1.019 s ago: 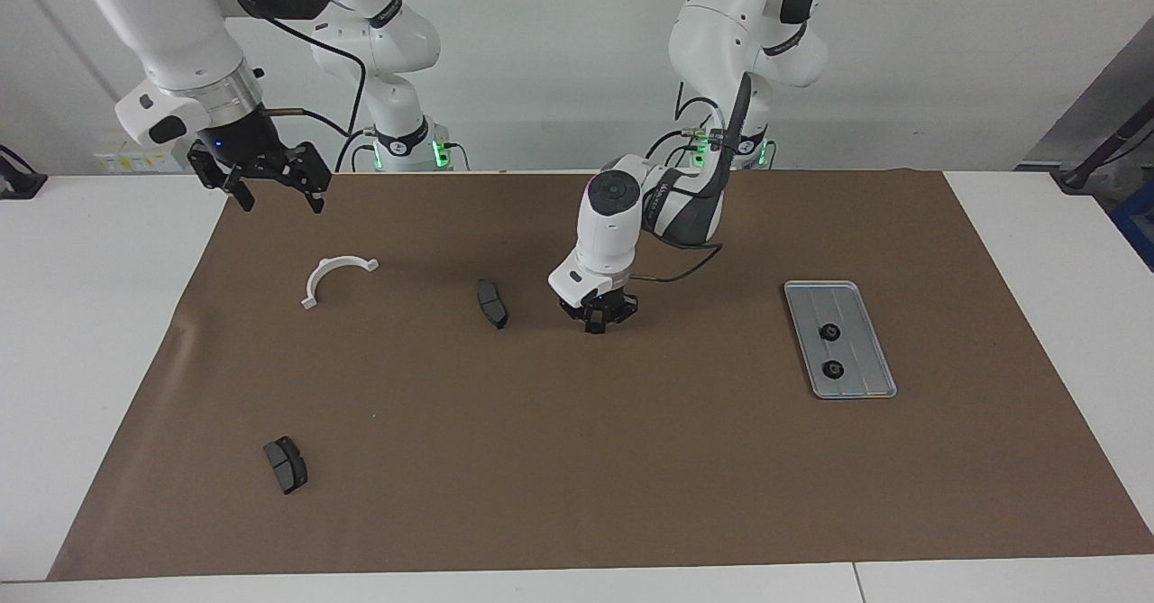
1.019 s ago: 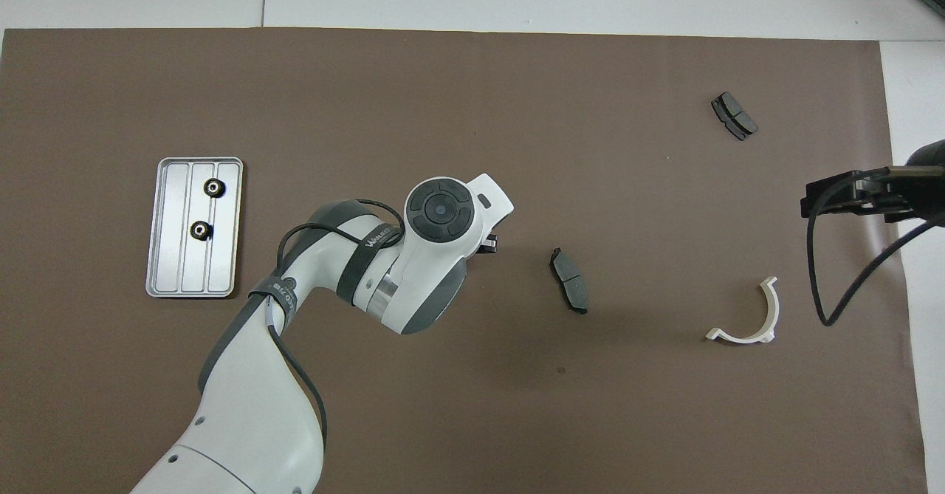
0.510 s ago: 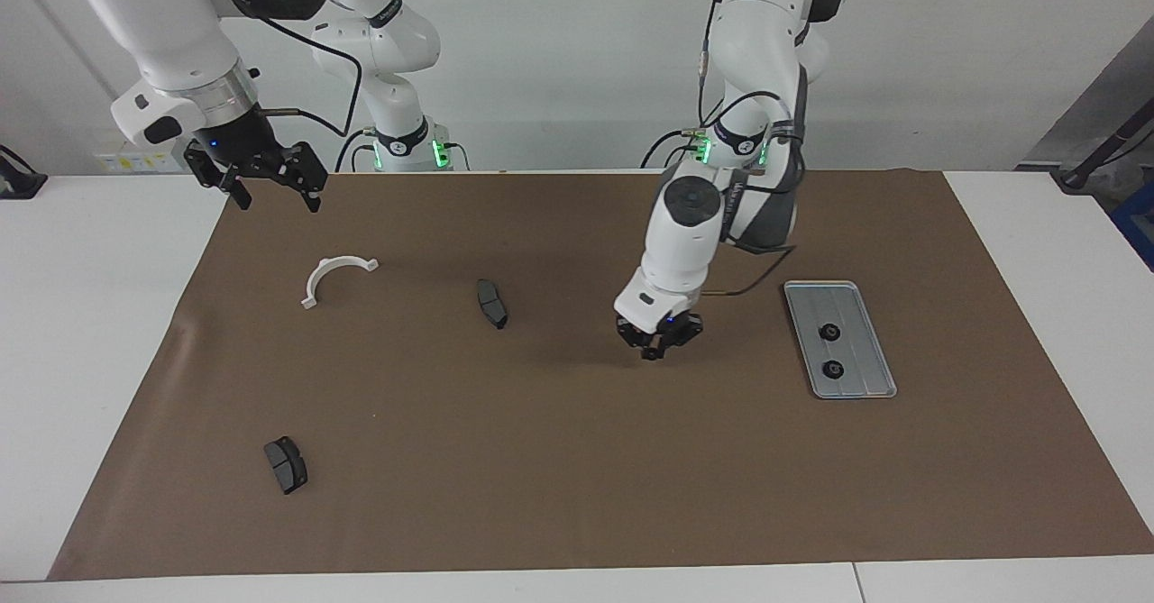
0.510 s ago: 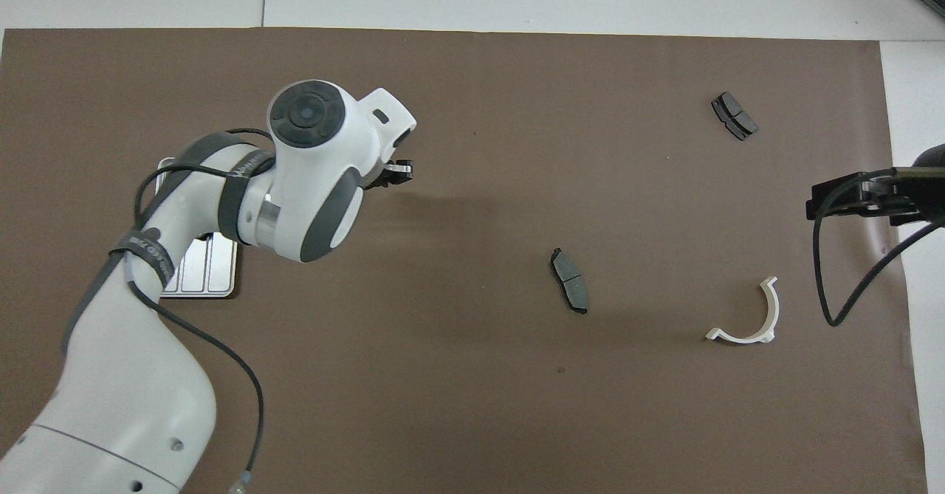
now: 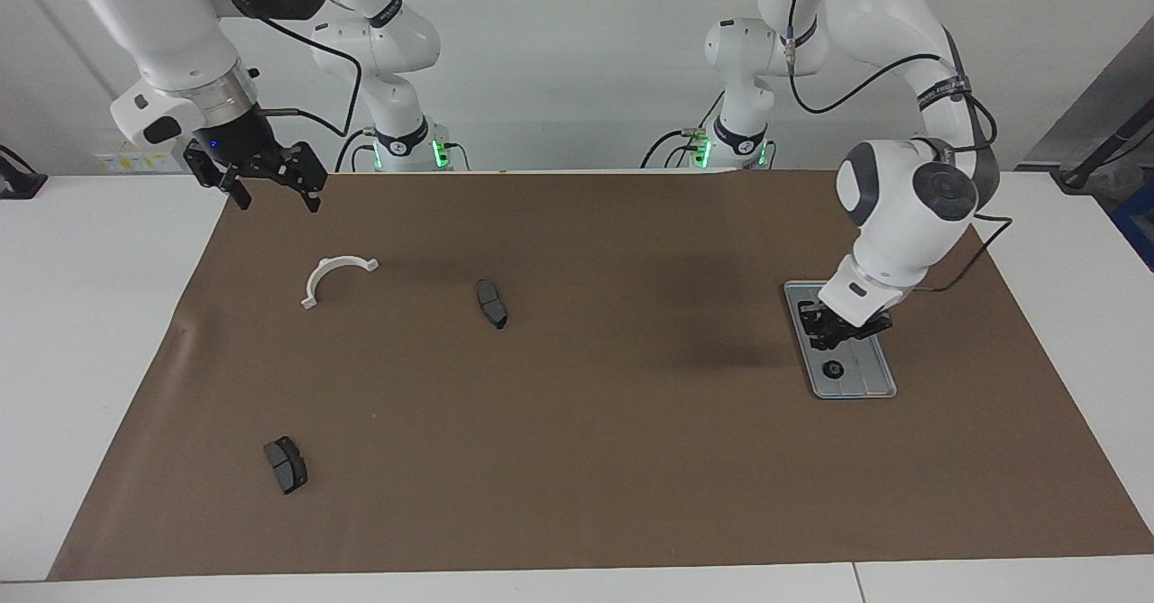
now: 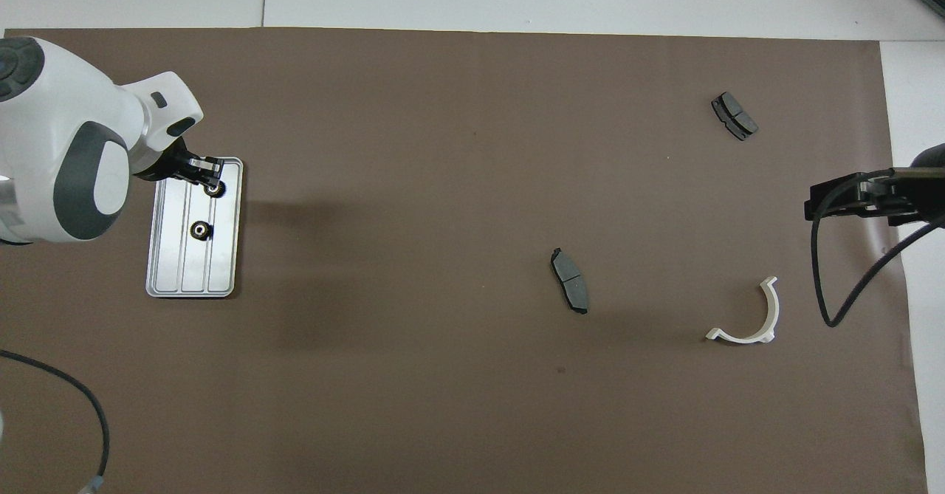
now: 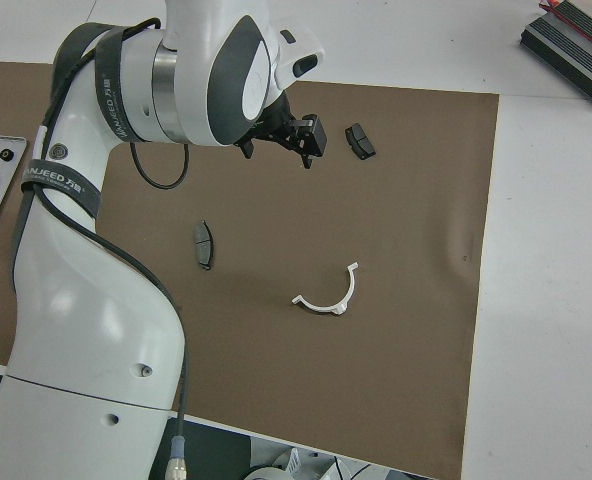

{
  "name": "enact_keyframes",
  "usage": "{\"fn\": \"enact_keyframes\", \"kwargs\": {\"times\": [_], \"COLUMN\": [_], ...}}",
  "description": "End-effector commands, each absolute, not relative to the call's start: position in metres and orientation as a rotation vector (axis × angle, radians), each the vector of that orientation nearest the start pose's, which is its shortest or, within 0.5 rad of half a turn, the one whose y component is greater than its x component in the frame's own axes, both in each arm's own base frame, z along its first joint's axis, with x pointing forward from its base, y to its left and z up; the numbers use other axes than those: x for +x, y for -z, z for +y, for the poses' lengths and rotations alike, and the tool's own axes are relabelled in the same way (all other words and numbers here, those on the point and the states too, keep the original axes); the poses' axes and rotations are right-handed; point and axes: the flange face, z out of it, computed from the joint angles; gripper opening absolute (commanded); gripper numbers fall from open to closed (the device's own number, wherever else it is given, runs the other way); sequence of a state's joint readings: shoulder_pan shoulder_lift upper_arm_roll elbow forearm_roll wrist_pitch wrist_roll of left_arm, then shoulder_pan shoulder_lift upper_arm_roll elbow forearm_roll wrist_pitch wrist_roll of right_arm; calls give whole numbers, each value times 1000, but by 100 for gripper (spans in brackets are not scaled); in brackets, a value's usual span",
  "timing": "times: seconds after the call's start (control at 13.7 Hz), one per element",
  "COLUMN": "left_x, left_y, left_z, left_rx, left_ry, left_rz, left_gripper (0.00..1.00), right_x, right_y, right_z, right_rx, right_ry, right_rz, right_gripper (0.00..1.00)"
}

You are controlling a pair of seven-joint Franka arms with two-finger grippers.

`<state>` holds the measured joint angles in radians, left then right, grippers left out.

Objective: Pick bearing gear from pile to tray
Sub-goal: 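Carry the third gear with the left gripper onto the tray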

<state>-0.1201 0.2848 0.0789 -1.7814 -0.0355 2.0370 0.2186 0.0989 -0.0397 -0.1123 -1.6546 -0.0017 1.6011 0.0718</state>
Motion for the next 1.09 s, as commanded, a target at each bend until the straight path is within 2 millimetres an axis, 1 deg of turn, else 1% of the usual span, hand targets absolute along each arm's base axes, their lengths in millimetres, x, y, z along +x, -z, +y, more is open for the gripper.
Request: {"fn": "enact_keyframes", "kwargs": {"times": [0.0, 0.15, 0.22, 0.44, 0.51, 0.66, 0.73, 0.8, 0.87, 0.95, 1.02], "left_x": [599, 587, 581, 562, 559, 559, 559, 562, 564, 569, 574], "left_y": [-380, -368, -361, -344, -341, -341, -341, -345, -349, -358, -374], "left_z": [13, 38, 42, 43, 43, 42, 42, 42, 42, 40, 36], "left_rx": [-3119, -3113, -3111, -3110, -3111, -3113, -3113, -3111, -3110, -3107, -3103], "left_ry": [-60, -46, -37, -20, -27, -34, -32, -20, -11, 8, 34], "left_rz": [514, 548, 551, 548, 548, 544, 544, 543, 541, 544, 549], "left_gripper": [11, 12, 12, 16, 24, 45, 65, 72, 83, 85, 85], "right_x": [537, 537, 537, 537, 537, 537, 536, 532, 530, 528, 528], "right_y": [-611, -611, -611, -611, -611, -611, -614, -621, -626, -627, -626], "right_z": [-8, -7, -7, -7, -7, -7, -7, -8, -8, -8, -8], "right_rx": [-3130, -3130, -3130, -3130, -3130, -3130, -3130, -3129, -3127, -3126, -3125], "right_ry": [-35, -35, -35, -35, -35, -35, -25, -6, 8, 6, 3], "right_rz": [129, 127, 127, 127, 127, 125, 118, 117, 115, 117, 115], "right_gripper": [100, 100, 100, 100, 100, 100, 100, 100, 100, 100, 100]}}
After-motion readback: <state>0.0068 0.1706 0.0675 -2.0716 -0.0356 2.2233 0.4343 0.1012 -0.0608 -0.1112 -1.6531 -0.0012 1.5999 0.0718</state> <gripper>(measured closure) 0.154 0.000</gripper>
